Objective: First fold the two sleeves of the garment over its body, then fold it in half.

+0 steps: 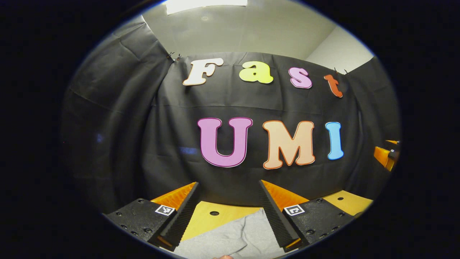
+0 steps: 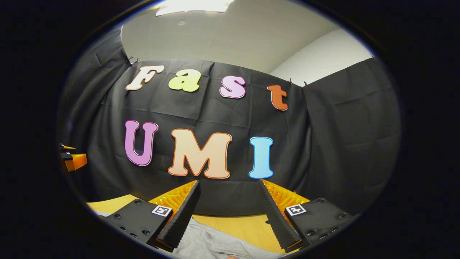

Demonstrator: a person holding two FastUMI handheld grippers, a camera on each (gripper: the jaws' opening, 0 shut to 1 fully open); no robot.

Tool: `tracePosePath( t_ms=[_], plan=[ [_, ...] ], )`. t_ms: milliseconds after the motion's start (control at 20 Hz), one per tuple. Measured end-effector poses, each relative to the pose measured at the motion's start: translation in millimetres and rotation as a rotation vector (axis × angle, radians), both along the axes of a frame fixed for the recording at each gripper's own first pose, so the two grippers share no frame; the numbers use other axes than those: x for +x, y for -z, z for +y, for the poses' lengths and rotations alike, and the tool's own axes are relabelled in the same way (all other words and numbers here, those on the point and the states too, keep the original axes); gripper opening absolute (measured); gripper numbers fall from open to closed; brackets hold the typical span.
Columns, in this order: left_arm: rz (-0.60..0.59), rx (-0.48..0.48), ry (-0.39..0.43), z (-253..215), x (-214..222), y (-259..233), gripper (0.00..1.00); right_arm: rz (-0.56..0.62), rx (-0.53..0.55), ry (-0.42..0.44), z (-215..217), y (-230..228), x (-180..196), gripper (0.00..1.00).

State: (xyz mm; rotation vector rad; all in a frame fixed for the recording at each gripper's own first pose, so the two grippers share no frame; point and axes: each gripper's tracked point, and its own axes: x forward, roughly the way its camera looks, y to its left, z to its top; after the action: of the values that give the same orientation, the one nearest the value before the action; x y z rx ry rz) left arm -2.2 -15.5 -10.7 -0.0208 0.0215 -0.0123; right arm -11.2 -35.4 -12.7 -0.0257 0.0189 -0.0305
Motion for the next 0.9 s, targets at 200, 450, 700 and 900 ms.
tracePosePath(
  t_ms=[200,450,700,900],
  plan=[
    [-0.001,-0.015,0.014,-7.4,3.8,2.6,0.94,0.011,0.003,0.031,-13.8,1.9,-0.4,0.99],
    [0.009,-0.044,0.025,-13.4,8.2,8.9,0.93,0.003,-0.024,0.016,-26.4,4.9,2.2,0.99],
    [0.013,-0.045,0.039,-15.7,10.8,15.0,0.93,0.027,-0.112,0.051,-80.0,25.9,0.7,0.99],
    [0.012,0.008,0.064,-25.8,12.0,11.5,0.94,0.230,-0.215,0.159,-171.4,121.4,-17.9,0.99]
  ],
)
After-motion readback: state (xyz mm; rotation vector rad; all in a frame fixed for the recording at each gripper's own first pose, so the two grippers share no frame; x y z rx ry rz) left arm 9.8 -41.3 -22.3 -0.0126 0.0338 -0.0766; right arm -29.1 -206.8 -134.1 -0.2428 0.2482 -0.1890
